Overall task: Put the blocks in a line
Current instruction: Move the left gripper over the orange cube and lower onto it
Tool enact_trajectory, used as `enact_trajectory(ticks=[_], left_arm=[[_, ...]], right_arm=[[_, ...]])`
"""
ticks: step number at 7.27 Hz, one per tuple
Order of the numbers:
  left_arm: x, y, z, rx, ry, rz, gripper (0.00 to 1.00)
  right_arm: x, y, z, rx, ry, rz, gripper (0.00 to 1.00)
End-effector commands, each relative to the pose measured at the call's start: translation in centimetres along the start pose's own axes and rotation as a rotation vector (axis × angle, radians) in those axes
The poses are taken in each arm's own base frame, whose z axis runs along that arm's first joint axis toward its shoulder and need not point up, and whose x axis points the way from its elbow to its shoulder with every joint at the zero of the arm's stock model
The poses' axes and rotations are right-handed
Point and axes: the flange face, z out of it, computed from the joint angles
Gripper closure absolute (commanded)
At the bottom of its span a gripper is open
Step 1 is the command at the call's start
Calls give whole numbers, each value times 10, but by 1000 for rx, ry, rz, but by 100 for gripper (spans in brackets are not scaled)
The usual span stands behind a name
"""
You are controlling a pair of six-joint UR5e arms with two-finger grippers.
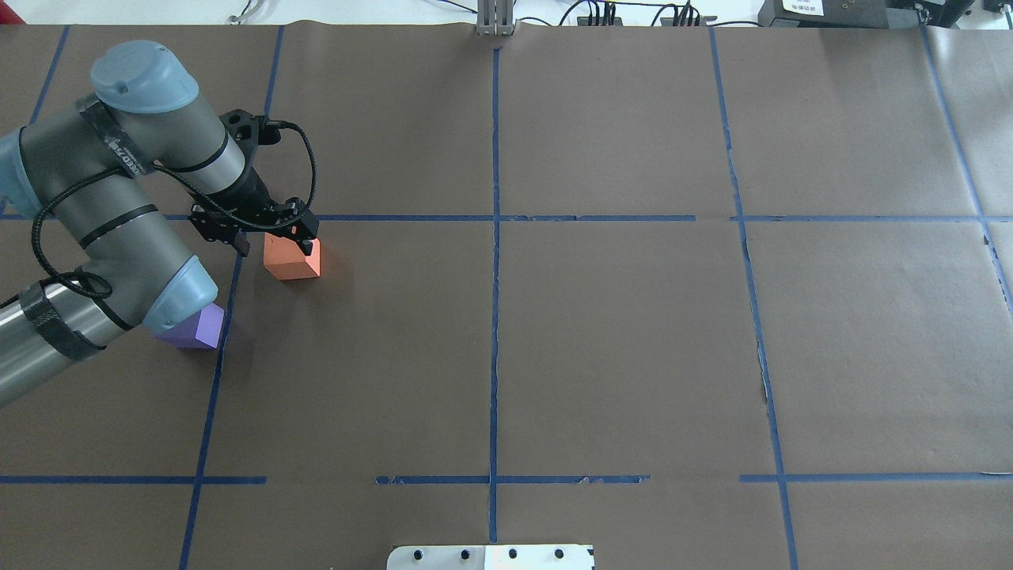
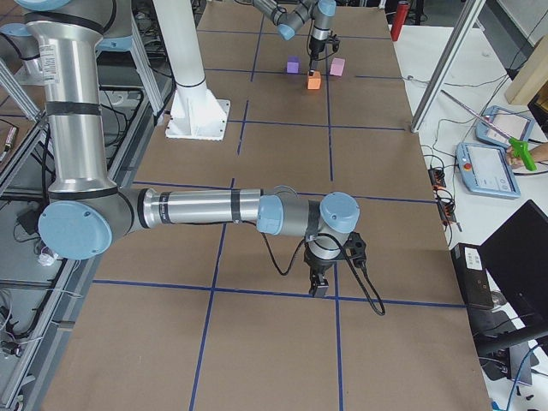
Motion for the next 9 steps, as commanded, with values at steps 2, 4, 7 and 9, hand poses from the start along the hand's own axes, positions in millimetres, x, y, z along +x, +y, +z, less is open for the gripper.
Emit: enact_trajectory(ticks=[2, 4, 7, 9], left_arm=[[4, -12, 9, -10, -12, -32, 0], [1, -20, 16, 2, -27, -43, 0], [1, -27, 24, 12, -15, -62, 0], [4, -26, 29, 6, -16, -60, 0]], right_arm=[[0, 0, 0, -1, 0, -1, 0], [0, 0, 0, 2, 0, -1, 0], [0, 0, 0, -1, 0, -1, 0], [0, 0, 0, 1, 0, 0, 0]])
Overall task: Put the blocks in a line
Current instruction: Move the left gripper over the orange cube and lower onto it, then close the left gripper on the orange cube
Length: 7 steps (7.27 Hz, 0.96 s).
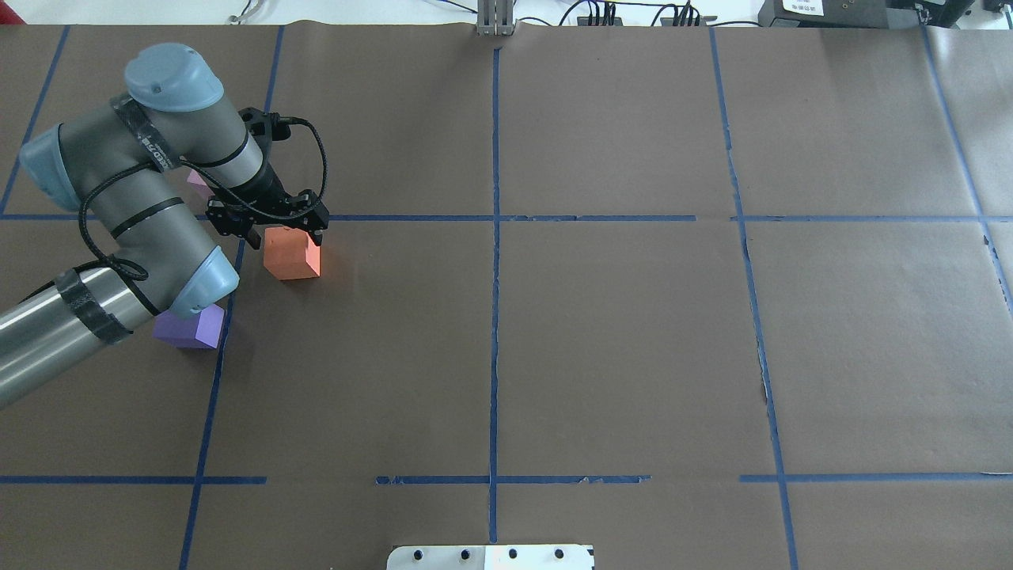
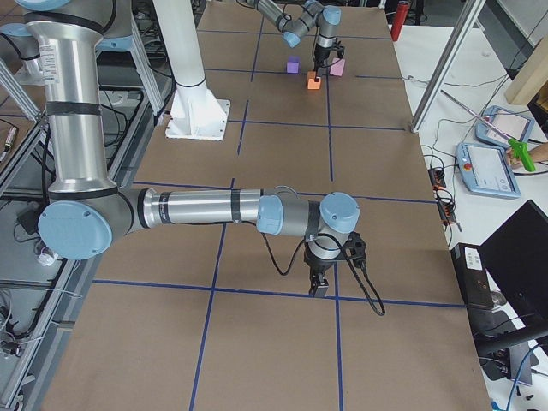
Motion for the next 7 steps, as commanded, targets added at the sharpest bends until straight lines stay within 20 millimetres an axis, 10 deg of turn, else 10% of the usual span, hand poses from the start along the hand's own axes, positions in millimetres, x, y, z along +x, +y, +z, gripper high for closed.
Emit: enact_trajectory(ticks=[1, 2, 4, 7], left_arm=[[2, 1, 4, -4, -1, 1, 3], [0, 0, 6, -2, -6, -2, 12], [1, -1, 5, 12, -14, 4, 61], [-8, -8, -51, 65, -1, -18, 77]], right_arm=[[0, 0, 0, -1, 0, 0, 0], [0, 0, 0, -1, 0, 0, 0], [0, 0, 0, -1, 0, 2, 0], [0, 0, 0, 1, 0, -1, 0]])
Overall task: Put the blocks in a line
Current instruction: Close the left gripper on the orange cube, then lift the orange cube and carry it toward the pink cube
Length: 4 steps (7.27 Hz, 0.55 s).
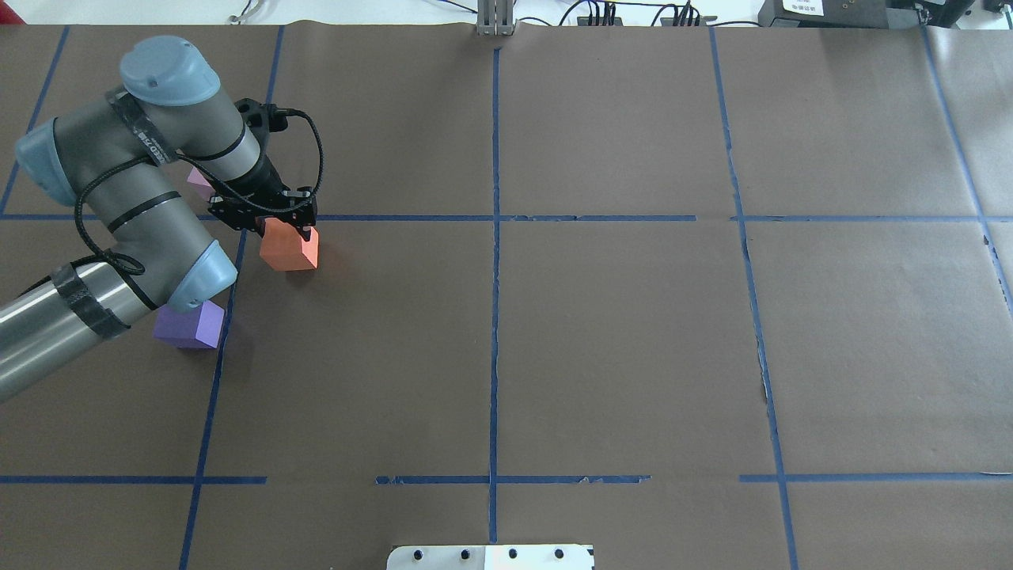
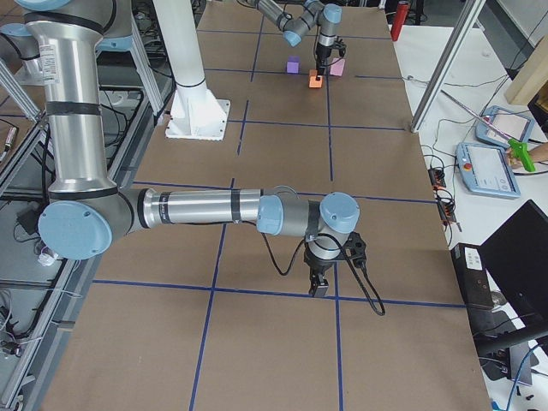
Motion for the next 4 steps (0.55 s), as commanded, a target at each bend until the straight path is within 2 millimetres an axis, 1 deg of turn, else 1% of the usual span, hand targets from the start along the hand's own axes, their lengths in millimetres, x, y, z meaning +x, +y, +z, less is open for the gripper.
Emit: enact_trajectory(ticks=[1, 2, 3, 4], left_arm=[[-6, 4, -71, 37, -11, -7, 77], [-3, 21, -97, 20, -38, 35, 77], [-9, 28, -117, 18, -55, 55, 77], [-32, 22, -131, 28, -70, 97, 76]], right_arm=[[0, 0, 0, -1, 0, 0, 0], [0, 0, 0, -1, 0, 0, 0], [0, 0, 0, -1, 0, 2, 0], [0, 0, 0, 1, 0, -1, 0]])
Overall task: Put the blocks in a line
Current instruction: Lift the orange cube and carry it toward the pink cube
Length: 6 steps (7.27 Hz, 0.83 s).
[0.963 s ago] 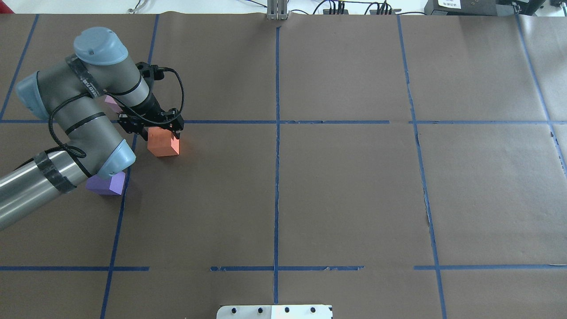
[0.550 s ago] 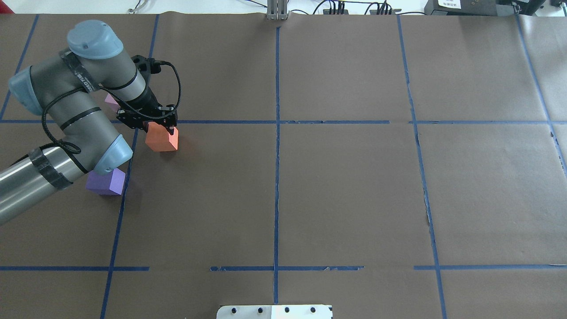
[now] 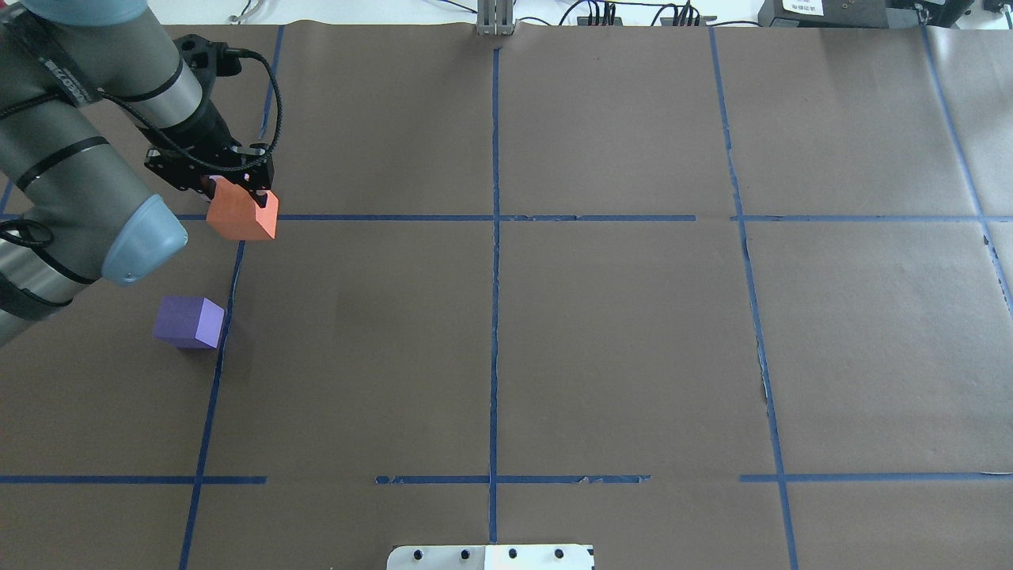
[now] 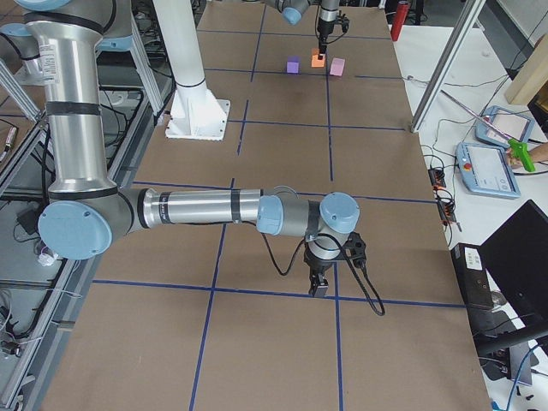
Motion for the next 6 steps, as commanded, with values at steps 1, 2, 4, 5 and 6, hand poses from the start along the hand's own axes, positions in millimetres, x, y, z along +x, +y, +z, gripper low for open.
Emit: enact_trajectory(ticks=[1, 2, 4, 5, 6], left_arm=[[-57, -8, -34, 25, -34, 98, 76], [-87, -11, -29, 13, -51, 151, 76], [-117, -15, 1, -24, -59, 149, 76], [-125, -25, 21, -39, -41, 138, 76], [-129, -32, 36, -65, -16, 123, 76]], right_arm=[[0, 0, 0, 1, 0, -1, 0], [0, 0, 0, 1, 0, -1, 0], [0, 0, 0, 0, 0, 0, 0], [0, 0, 0, 1, 0, -1, 0], [0, 0, 0, 1, 0, -1, 0]])
